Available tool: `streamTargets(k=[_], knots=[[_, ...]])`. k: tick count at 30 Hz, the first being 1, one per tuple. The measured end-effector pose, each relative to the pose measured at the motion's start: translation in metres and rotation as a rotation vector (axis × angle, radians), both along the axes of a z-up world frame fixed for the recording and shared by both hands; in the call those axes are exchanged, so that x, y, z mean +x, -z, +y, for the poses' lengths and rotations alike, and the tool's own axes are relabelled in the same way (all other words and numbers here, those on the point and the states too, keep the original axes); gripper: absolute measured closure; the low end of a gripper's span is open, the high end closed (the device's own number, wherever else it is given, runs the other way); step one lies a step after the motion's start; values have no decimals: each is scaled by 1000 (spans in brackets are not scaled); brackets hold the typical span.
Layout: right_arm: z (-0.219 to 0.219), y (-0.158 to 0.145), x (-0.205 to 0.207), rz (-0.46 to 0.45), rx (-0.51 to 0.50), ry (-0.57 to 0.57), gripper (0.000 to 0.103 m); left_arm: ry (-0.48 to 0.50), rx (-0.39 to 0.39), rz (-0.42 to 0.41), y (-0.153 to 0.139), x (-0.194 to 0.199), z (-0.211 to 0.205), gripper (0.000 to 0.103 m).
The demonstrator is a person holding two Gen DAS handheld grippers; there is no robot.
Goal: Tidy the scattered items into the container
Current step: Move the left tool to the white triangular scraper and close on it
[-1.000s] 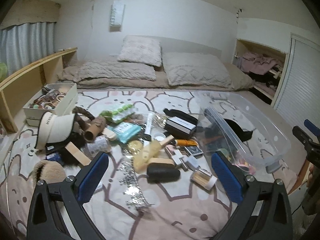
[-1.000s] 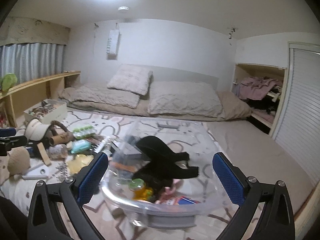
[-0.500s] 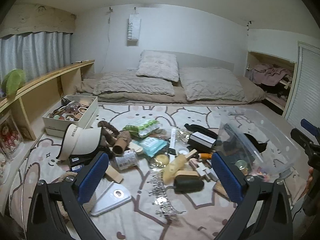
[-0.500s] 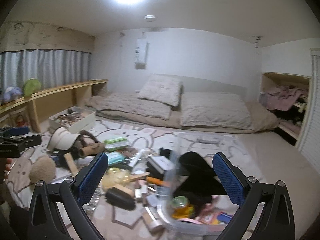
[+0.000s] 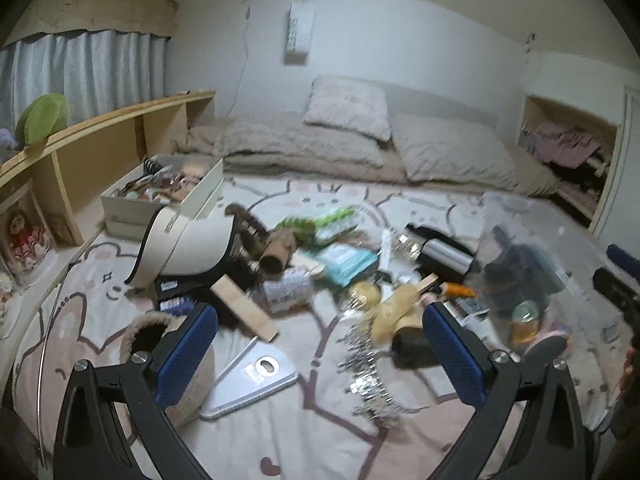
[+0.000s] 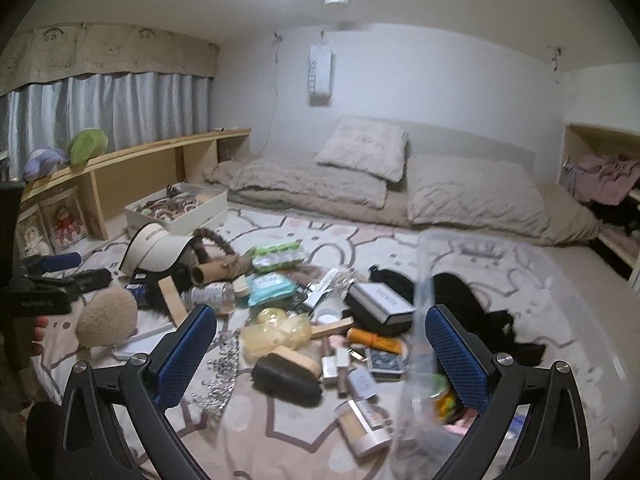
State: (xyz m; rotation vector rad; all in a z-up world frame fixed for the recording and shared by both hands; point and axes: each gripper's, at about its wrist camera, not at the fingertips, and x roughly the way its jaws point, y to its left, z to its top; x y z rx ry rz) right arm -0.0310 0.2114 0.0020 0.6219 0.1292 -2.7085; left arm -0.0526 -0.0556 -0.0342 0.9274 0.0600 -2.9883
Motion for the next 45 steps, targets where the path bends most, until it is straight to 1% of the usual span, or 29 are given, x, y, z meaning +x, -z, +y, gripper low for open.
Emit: streamTargets(k=[4,8,10,13,17,18,20,22,25,27,30,33,35,36,40,43,45], knots=[[-17,23,-15,-65,31,-41,0,26,-55,-63,27,-16,-1,0],[-36,49,-31,-125,85,-74,0,87,-102,-131,53,-37,-5,0],[-43,60,-37,-144,110,-87,0,126,-101,-186,68,-49,-10,0],[-53,81,-47,-177,144,-119,0,183,-67,-293,91,-65,-18,0],[-58,105,-62,-233,157,-133,0,252,-48,-417,118,-80,-25,0],[-59,112,-66,-247,157,-132,0,259,-52,-443,125,-83,-27,0],[-62,123,-74,-272,163,-129,0,257,-94,-482,138,-89,-30,0],[-67,136,-81,-295,170,-143,0,253,-164,-505,149,-93,-32,0],[-69,147,-86,-341,141,-188,0,267,-259,-510,159,-96,-32,0],[-72,157,-89,-378,142,-197,0,287,-308,-515,163,-97,-34,0],[-77,170,-87,-379,183,-219,0,330,-372,-535,172,-100,-36,0],[-78,180,-87,-388,211,-216,0,351,-472,-559,184,-104,-34,0],[-76,184,-89,-398,213,-214,0,355,-528,-575,193,-109,-34,0],[-75,187,-88,-399,213,-222,0,361,-534,-578,195,-111,-35,0],[-76,192,-77,-352,254,-254,0,374,-495,-582,196,-121,-38,0],[-77,192,-75,-346,256,-263,0,401,-470,-605,202,-129,-40,0],[-75,189,-76,-329,253,-256,0,413,-439,-629,205,-135,-44,0]])
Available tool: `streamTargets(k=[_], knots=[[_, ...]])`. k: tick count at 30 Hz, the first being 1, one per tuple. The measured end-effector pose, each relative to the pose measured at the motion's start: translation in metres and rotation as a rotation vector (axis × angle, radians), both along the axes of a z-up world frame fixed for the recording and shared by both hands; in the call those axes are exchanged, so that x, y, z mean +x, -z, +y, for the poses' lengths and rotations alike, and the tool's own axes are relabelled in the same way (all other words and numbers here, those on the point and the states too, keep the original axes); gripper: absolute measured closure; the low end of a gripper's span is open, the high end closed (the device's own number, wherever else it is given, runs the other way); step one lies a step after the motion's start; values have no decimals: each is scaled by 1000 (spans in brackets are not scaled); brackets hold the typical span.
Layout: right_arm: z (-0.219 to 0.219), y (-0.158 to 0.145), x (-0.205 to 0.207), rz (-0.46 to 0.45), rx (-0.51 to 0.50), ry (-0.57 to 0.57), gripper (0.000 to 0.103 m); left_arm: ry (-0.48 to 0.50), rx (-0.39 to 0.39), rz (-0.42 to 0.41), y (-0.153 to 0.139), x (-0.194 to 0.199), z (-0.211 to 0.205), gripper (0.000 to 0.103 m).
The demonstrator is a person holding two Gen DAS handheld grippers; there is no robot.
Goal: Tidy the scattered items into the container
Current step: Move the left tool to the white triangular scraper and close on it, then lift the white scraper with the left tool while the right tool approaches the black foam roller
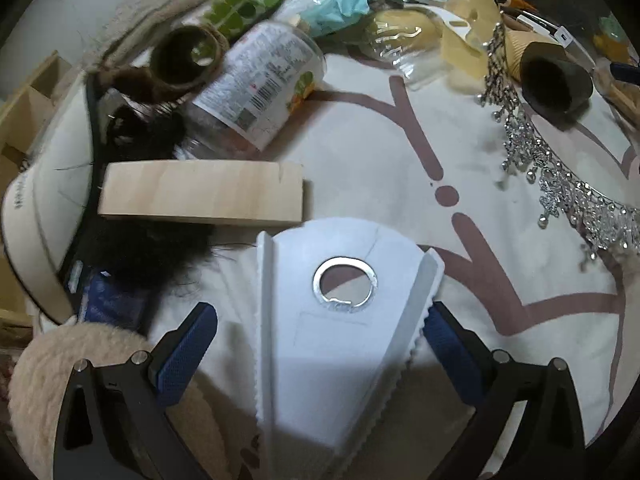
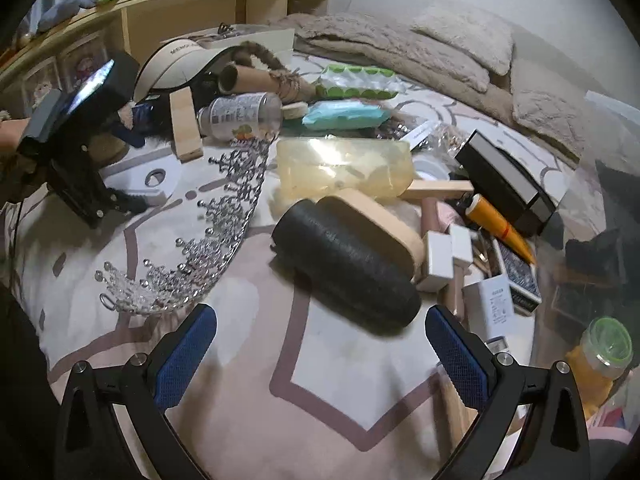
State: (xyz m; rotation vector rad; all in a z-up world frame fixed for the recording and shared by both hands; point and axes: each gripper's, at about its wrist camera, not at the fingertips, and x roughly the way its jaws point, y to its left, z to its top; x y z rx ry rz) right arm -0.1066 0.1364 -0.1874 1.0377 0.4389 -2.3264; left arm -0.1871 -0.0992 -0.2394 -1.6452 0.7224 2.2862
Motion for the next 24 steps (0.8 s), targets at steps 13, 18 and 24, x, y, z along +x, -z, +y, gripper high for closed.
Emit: streamTargets(k=[13,18,24], knots=[[15,0,-25,-70,-56,126,0,-87,113,-45,1,4,3,0],[5,-7,-43,-53,-34,213,0,-175,237,-106,-4,19,7,0],[-29,2,-58,-56,55,229,0,-205,251,-102,-2,42,16,0]])
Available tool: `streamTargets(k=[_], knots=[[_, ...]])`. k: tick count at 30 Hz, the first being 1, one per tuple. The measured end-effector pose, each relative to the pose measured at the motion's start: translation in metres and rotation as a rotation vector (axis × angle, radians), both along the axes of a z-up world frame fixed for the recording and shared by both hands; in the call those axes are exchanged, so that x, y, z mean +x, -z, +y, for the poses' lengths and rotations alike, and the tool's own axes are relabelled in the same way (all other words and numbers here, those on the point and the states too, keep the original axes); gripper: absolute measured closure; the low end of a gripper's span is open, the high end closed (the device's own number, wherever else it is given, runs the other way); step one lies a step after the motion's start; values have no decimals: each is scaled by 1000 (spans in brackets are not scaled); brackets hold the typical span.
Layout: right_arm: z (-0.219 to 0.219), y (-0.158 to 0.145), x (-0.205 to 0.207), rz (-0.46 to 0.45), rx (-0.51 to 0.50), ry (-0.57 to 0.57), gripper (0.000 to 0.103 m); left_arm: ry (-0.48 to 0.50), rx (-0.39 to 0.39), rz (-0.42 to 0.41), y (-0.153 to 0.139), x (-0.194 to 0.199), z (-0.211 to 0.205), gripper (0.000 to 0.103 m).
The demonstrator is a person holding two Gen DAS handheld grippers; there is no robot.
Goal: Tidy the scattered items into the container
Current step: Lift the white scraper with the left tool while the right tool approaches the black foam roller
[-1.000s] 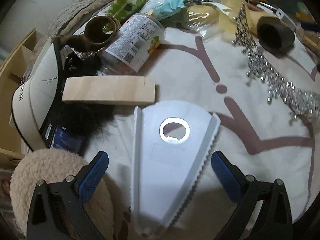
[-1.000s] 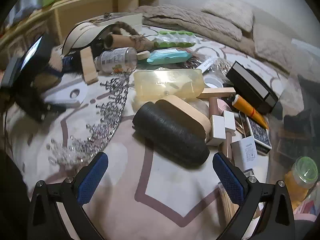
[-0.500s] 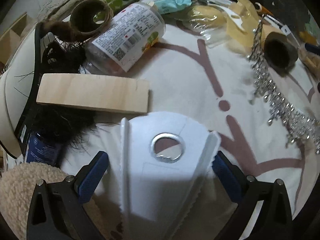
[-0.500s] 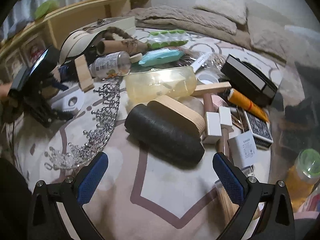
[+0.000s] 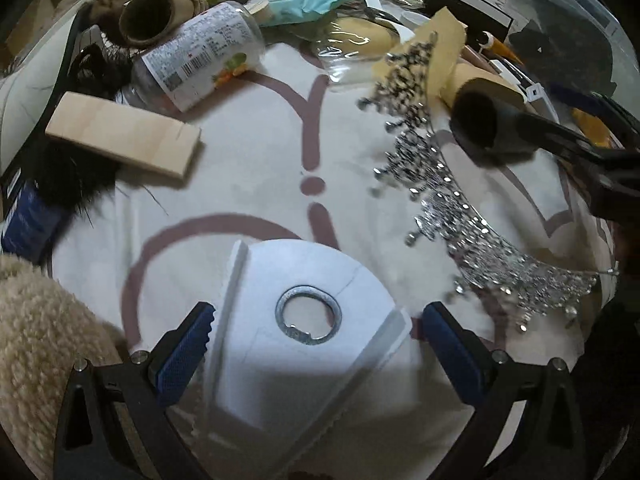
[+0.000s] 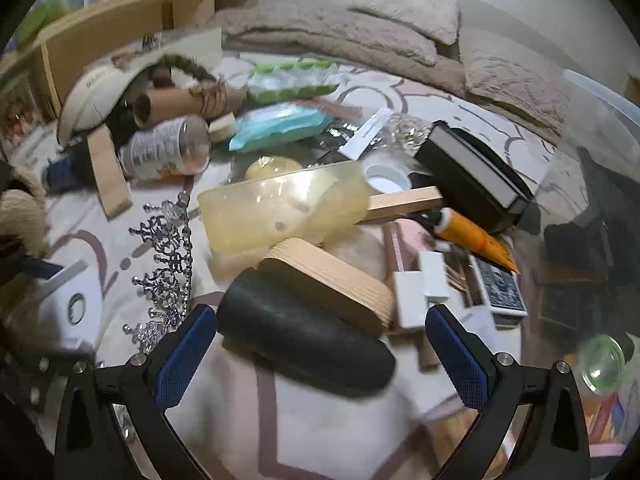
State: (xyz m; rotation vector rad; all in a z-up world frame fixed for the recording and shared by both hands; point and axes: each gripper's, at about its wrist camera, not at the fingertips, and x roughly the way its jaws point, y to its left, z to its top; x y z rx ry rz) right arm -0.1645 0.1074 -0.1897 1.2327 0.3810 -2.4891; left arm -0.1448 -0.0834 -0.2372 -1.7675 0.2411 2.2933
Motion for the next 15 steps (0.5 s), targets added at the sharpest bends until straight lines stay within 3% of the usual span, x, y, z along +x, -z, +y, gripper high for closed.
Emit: streamTargets(k=[5,12,15], knots=[[-8,6,-7,-12,6,34,0,55,-72,9,5,11,-3,0],[-20,0,-1,-15,19,7,0,86,-77,-2,5,12,-17,0],[-33,5,-4,-6,110,8,0,99,-61,-21,8,18,-21,0]])
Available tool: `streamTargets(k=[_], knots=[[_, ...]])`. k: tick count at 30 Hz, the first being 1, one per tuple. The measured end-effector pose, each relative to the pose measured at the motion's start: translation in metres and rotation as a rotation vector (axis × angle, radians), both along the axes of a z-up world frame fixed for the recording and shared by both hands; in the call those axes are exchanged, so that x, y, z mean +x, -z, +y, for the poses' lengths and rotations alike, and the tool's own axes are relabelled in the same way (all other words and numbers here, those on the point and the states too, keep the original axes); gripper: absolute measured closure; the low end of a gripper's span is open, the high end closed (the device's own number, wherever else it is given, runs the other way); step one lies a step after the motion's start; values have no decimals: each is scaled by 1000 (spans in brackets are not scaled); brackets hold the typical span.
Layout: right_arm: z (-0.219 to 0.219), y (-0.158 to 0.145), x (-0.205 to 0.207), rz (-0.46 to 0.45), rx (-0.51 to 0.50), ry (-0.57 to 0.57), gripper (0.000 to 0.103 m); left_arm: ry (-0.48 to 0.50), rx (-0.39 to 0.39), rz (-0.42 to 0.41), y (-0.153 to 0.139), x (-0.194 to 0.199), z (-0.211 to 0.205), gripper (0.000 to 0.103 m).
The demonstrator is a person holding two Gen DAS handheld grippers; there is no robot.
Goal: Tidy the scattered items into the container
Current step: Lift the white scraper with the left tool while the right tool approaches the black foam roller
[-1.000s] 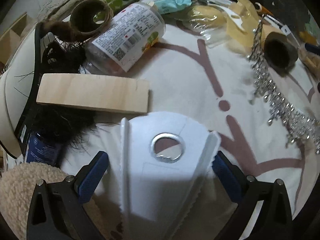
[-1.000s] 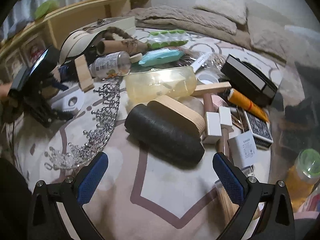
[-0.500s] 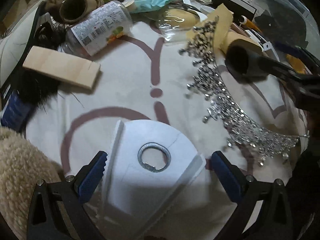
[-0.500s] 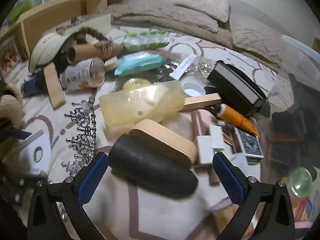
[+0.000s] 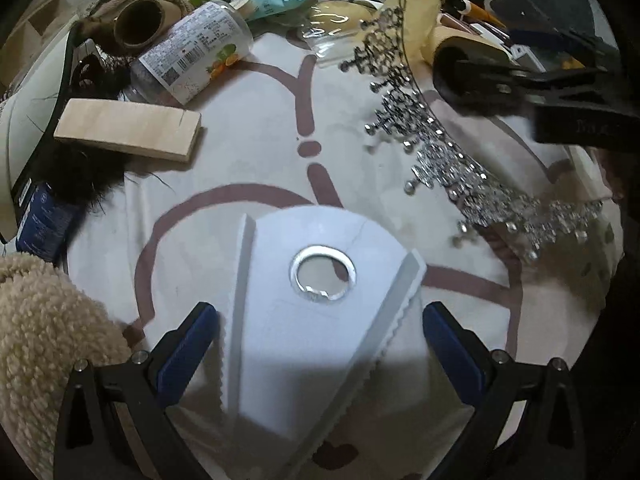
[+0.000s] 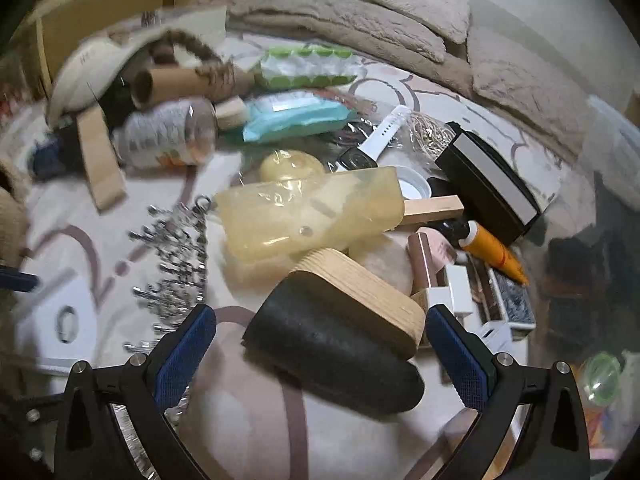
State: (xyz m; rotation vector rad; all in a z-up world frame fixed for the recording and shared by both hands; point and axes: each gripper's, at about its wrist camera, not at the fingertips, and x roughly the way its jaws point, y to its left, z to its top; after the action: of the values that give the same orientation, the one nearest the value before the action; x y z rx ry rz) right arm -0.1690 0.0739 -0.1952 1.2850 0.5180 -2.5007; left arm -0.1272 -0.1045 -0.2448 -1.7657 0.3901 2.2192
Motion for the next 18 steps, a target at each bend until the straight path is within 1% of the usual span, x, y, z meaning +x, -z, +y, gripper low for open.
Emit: streamTargets(k=[2,4,5,8,10,12,15,18], knots=[[0,6,-3,-1,53,23,0,15,5,-13,3,5,-1,0],[7,6,-3,-7,48,40,0,13,21,-30,2,8,-5,0],[13,5,-1,-16,38,50,0,4,50,-53,1,8,-7,0],[29,1,8,-8,58,45,0,-21,183,-149,-3,8,-17,0],[38,-3,15,3,70,43,0,-31,212,-173,-4,8,-21,0],[50,-7,20,9,69,46,0,-42,195,-172,-3,8,-24,0],[62,-9,31,24,86,42,0,-88,118,-127,-4,18,-23,0],[68,-11,40,49,115,29,0,-108,52,-80,0,17,-21,0]])
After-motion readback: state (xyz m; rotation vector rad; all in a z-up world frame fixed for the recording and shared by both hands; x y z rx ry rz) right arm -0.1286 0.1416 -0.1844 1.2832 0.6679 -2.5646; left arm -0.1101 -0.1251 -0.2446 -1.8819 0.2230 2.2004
